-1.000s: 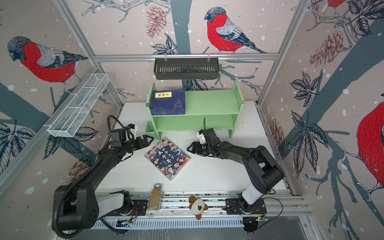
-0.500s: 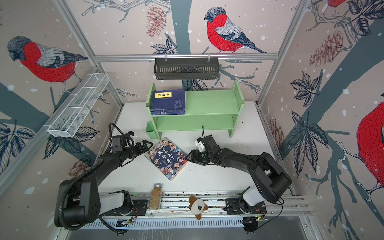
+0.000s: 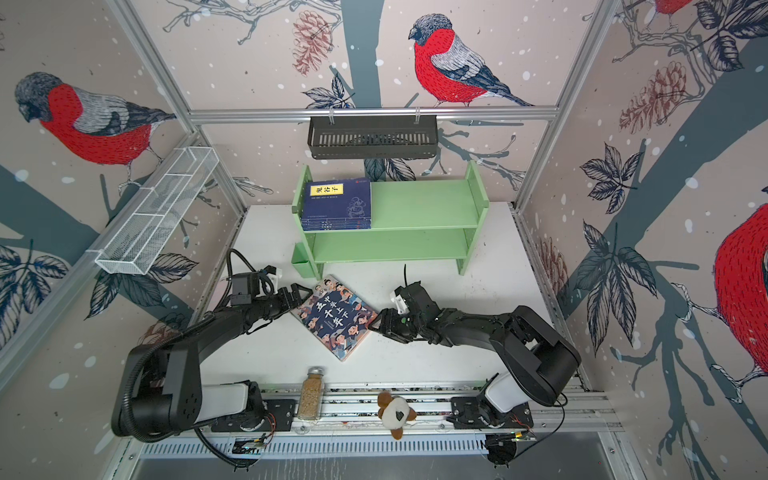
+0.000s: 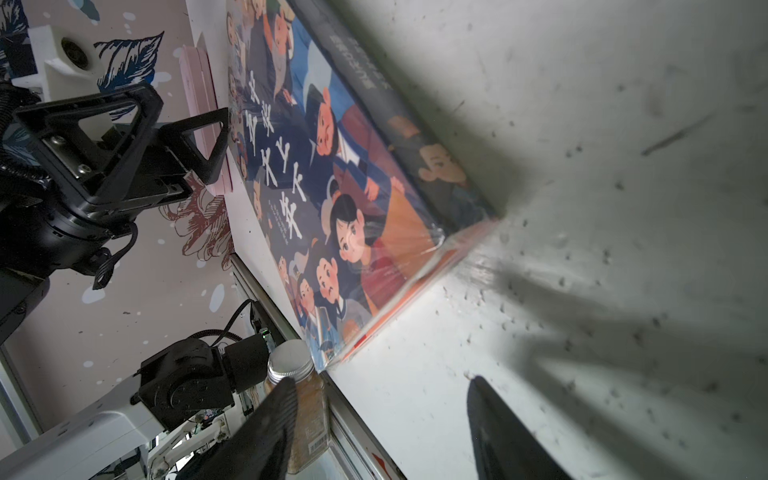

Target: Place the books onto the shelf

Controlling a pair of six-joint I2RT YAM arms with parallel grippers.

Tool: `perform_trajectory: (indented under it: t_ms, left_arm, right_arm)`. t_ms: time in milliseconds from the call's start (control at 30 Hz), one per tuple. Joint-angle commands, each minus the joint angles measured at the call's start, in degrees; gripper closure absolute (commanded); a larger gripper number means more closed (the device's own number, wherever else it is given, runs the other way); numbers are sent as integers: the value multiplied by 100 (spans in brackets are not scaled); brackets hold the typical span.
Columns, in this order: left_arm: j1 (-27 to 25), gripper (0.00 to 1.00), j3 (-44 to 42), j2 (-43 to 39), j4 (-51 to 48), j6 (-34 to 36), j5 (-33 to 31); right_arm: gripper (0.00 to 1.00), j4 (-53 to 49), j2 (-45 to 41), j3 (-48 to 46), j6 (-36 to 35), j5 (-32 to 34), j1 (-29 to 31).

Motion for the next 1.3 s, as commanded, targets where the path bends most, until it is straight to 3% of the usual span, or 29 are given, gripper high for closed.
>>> perform_trajectory:
  t_ms: [0,367,733,1000,1267]
  left_arm:
    - [-125,4,-15,20,176,25,238]
    - [-339,4,-154,-119,268,-55,612]
    - [-554,4,-318,-336,535,-242,1200]
    - [-530,4,-77,-635,-55,191,-17]
    - [-526,4,-61,-144,78,77,155]
  right_arm:
    - [34,388,82,-26,212,43,32]
    - [34,408,438,238,71,66,-186]
    - [35,17,701,551,-638,-140,-1026]
    - [34,-547,128,241,-839,-354,-1075]
    - [32,-375,-296,-197,-445,-383,-723]
